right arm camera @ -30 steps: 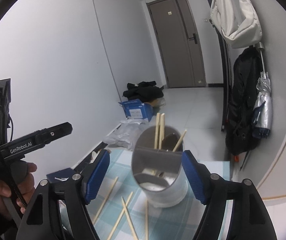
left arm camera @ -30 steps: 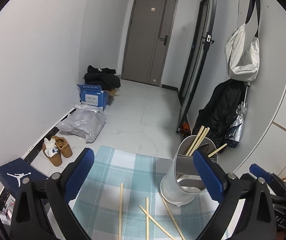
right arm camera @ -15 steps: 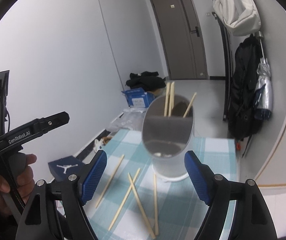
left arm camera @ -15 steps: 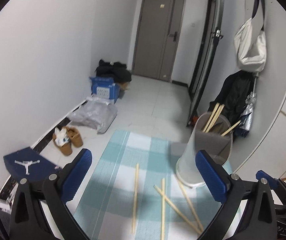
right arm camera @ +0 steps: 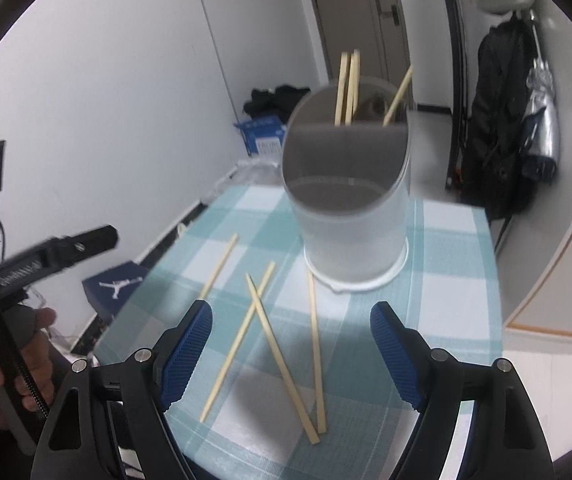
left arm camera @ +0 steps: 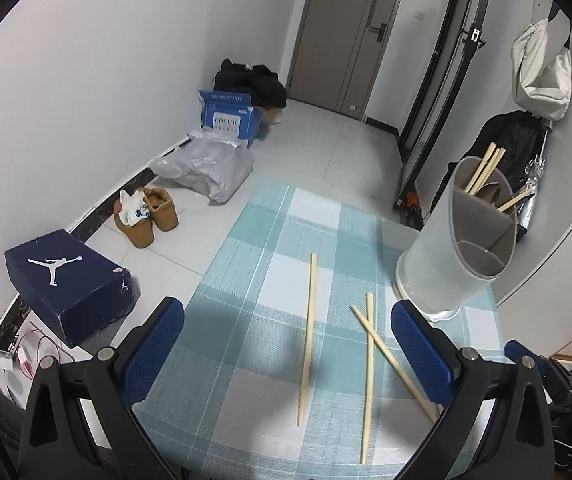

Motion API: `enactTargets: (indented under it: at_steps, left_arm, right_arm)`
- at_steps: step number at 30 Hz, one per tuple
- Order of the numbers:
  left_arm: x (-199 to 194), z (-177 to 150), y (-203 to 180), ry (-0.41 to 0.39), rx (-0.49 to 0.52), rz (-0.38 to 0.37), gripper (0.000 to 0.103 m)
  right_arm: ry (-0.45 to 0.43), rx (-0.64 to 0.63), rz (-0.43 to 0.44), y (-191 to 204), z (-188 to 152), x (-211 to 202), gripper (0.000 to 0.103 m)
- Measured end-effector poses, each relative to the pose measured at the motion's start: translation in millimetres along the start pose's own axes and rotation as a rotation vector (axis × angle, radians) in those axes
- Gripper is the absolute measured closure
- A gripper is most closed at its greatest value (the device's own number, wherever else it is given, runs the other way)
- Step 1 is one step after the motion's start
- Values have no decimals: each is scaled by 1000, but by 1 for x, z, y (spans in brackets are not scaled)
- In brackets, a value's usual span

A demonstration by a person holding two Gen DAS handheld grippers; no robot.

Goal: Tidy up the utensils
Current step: 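Move both open grippers back over the remaining chopsticks, then close the right gripper on a wooden chopstick and lift it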

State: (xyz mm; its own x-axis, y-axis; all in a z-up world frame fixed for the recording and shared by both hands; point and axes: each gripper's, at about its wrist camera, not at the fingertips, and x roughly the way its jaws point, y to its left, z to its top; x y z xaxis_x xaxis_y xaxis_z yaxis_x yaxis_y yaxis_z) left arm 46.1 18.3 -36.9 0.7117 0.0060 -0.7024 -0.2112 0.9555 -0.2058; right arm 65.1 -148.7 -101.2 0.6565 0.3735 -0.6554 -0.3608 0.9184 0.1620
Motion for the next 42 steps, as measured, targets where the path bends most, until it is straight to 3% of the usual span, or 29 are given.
enactTargets:
  at_steps: [6, 8, 15, 20, 24, 28, 34, 42]
  left_arm:
    - [12, 6, 13, 51, -45, -4, 1]
    - [12, 10, 21, 45, -63, 42, 1]
    - [13, 19, 56, 66, -220, 47, 1]
    - [9, 22, 57, 36, -195, 77, 1]
    - [10, 23, 63, 46, -228, 59, 2]
    - [9, 28, 69, 44, -268, 8, 2]
    - [9, 31, 72, 28, -283, 10, 2]
    - [13, 29, 69, 36, -249, 47, 2]
  right_arm:
    - [70, -50, -35, 11, -1, 26, 22]
    - [90, -82, -31, 18, 2, 35, 22]
    - [134, -189, -43, 46, 17, 76, 24]
    - [198, -213, -41, 61, 23, 114, 46]
    - [222, -265, -96, 72, 24, 133, 59]
    - [242, -287, -131, 75, 23, 141, 76]
    - [239, -370, -133, 82, 20, 138, 97]
    - [177, -417, -97, 94, 25, 120, 99]
